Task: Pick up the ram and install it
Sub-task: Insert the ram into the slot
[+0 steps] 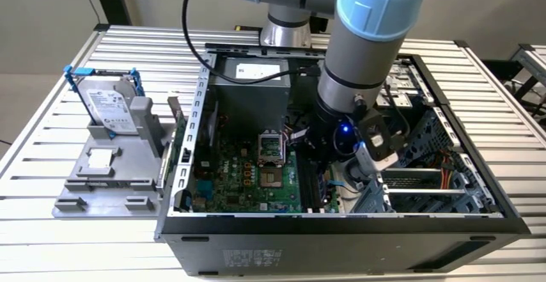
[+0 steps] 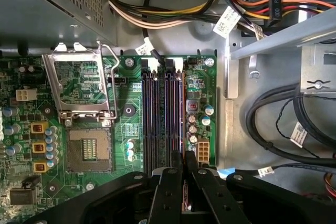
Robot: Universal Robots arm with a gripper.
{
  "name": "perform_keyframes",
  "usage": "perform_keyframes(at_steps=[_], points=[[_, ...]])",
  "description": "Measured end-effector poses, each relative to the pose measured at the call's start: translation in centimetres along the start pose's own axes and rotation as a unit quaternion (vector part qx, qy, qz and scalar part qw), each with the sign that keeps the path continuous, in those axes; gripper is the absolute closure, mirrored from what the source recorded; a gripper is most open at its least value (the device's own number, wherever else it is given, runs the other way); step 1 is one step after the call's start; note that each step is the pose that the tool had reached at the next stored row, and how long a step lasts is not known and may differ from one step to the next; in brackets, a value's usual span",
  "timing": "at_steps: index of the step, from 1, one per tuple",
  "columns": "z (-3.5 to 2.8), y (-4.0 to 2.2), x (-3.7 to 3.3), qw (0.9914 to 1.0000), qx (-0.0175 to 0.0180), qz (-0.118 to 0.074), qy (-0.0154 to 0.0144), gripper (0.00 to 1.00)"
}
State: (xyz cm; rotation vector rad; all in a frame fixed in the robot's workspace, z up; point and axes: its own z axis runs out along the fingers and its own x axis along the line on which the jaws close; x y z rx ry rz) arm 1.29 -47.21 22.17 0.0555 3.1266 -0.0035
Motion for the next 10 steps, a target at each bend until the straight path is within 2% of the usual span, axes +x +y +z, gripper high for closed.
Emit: perform_keyframes(at_steps=[10], points=[[0.34,0.0,0.01,1.0,0.0004,0.0,0.0002,1.0]])
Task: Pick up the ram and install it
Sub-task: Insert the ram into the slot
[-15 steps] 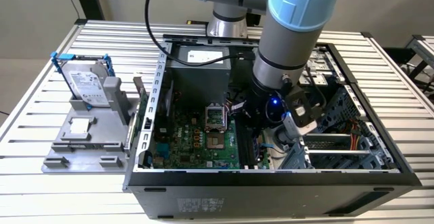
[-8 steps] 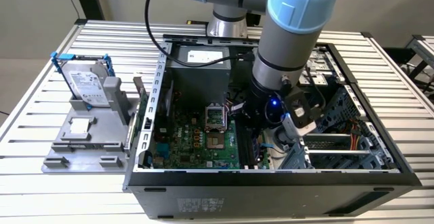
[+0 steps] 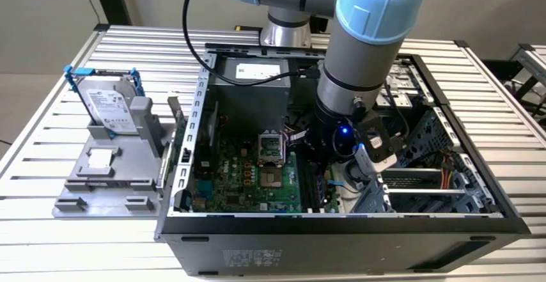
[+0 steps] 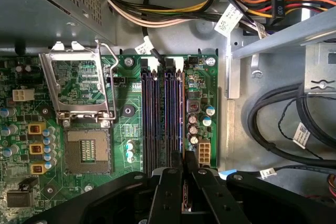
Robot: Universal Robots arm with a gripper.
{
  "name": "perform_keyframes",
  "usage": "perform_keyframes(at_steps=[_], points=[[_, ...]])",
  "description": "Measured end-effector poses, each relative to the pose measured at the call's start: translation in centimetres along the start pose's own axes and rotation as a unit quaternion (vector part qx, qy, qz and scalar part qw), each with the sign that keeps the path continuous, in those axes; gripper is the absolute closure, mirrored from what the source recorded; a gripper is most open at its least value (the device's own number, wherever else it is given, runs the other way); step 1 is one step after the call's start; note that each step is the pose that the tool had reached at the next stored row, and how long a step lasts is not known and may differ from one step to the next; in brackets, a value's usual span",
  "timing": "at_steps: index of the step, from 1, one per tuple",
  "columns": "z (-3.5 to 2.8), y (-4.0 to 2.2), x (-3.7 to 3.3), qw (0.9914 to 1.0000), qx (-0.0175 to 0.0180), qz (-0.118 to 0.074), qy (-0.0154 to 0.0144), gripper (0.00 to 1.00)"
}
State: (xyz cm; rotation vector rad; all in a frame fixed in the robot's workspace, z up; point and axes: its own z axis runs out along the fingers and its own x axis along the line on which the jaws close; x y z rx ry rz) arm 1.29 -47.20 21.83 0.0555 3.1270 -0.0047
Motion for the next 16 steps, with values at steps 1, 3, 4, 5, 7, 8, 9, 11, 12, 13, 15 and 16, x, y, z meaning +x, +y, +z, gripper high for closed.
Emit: perform_keyframes(at_steps=[1,3,4,5,7,8,9,11,12,13,15,16], points=[[0.0,0.0,0.0,1.0,0.0002,0.0,0.0002,1.0],[0.01,0.0,0.0,1.0,0.0011,-0.001,0.0003,1.0],[0.01,0.0,0.0,1.0,0.0016,-0.002,0.0003,1.0],[0.01,0.0,-0.01,0.99999,0.0022,-0.003,0.0003,1.0],[0.01,0.0,-0.01,0.99999,0.0038,-0.003,0.0002,1.0],[0.01,0.0,0.0,0.99999,0.0042,-0.003,0.0002,1.0],[0.01,0.0,0.0,0.99999,0.0046,-0.003,0.0002,1.0],[0.01,0.0,0.0,0.99999,0.0048,-0.003,0.0002,1.0],[0.01,0.0,0.0,0.99999,0.0048,-0.003,0.0002,1.0],[0.01,0.01,0.0,0.99999,0.0048,-0.003,0.0002,1.0],[0.0,0.01,0.0,0.99998,0.0048,-0.003,0.0002,1.0],[0.01,0.01,0.0,0.99998,0.0049,-0.003,0.0002,1.0]])
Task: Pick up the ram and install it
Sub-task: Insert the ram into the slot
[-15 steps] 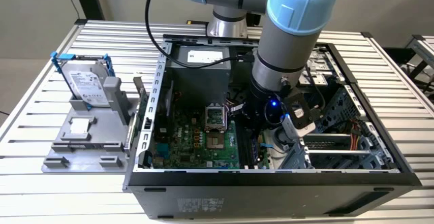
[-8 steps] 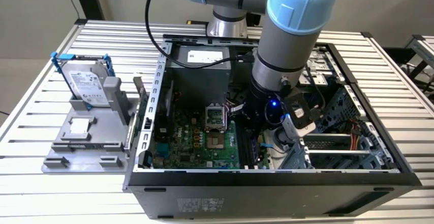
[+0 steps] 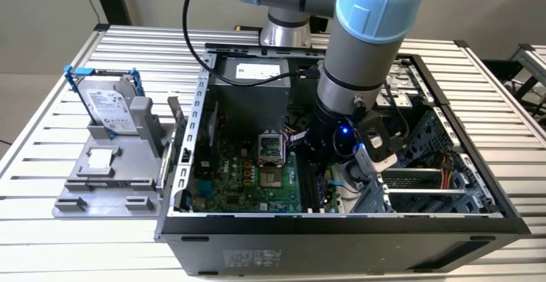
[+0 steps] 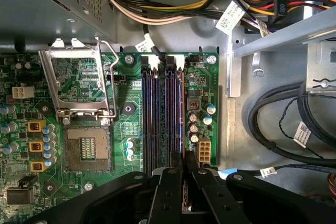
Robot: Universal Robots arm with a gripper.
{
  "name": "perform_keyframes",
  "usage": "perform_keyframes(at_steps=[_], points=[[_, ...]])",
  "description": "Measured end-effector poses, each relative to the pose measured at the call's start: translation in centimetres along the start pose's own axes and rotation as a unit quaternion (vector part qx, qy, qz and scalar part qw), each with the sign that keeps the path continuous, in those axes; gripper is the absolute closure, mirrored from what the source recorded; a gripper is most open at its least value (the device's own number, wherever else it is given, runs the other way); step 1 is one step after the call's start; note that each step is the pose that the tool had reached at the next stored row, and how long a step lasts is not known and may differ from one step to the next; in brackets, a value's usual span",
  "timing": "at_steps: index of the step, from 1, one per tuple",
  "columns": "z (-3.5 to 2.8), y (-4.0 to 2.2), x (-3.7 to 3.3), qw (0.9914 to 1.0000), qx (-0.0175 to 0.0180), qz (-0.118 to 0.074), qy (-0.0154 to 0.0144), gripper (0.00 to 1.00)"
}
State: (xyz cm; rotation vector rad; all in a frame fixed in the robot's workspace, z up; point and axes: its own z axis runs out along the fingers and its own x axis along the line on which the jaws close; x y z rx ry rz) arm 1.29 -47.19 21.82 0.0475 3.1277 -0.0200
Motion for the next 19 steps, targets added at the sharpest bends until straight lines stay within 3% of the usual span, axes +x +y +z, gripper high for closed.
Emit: perform_keyframes(at_steps=[19], points=[[0.69,0.01,0.01,1.0,0.0,0.0,0.001,1.0]])
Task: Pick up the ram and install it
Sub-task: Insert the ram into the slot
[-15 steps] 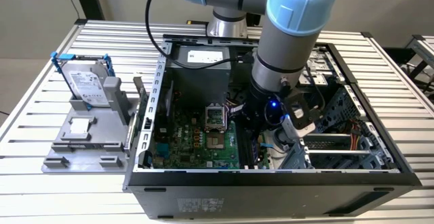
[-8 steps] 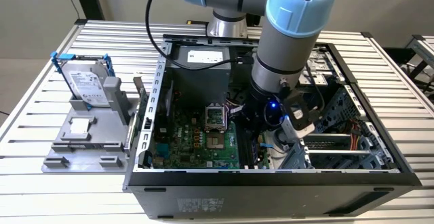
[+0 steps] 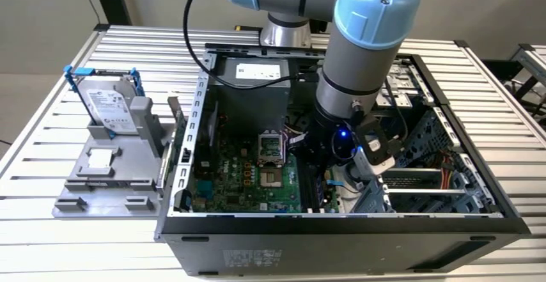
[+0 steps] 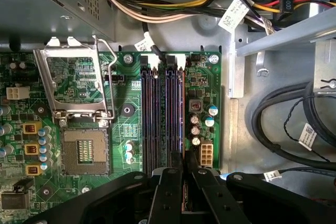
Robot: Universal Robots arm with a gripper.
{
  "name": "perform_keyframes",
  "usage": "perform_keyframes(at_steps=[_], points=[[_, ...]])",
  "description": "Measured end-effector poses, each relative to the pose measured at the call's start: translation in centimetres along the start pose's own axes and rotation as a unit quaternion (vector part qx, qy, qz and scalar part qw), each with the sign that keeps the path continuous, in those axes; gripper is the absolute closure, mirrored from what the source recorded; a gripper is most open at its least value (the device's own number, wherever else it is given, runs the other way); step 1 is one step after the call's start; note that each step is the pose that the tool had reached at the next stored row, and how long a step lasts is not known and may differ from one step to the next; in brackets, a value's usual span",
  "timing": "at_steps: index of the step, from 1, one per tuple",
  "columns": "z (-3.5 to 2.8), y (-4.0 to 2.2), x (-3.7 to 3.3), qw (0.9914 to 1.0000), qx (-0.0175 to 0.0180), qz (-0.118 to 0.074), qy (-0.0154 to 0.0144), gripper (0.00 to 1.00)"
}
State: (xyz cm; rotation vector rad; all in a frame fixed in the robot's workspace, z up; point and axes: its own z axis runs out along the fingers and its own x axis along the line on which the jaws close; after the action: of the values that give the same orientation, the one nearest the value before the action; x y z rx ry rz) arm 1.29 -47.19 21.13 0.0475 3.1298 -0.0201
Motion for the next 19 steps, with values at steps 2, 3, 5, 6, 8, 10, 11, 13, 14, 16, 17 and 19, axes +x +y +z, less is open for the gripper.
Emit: perform_keyframes(at_steps=[2,3,5,6,8,10,11,13,14,16,17,19], points=[[0.01,0.0,0.0,1.0,-0.0001,0.0,0.0001,1.0],[0.01,0.0,0.0,1.0,-0.0001,0.0,0.0001,1.0],[0.01,0.0,0.0,1.0,-0.0001,0.0,0.0003,1.0],[0.01,0.0,0.0,1.0,-0.0001,0.0,0.0003,1.0],[0.01,0.0,0.0,1.0,0.0,0.0,0.0005,1.0],[0.0,-0.01,0.0,1.0,0.0002,0.0,0.0006,1.0],[0.0,-0.01,0.0,1.0,0.0002,0.0,0.0007,0.0],[0.0,0.0,0.0,1.0,0.0,0.0,0.0008,0.0],[0.0,0.0,0.0,1.0,-0.0001,0.0,0.0009,0.0],[-0.58,-0.01,-0.01,1.0,-0.0007,0.001,0.001,0.0],[-1.04,-0.01,-0.02,1.0,-0.0006,0.002,0.0011,0.0],[-1.93,-0.03,-0.02,1.0,-0.0007,0.002,0.0011,0.0]])
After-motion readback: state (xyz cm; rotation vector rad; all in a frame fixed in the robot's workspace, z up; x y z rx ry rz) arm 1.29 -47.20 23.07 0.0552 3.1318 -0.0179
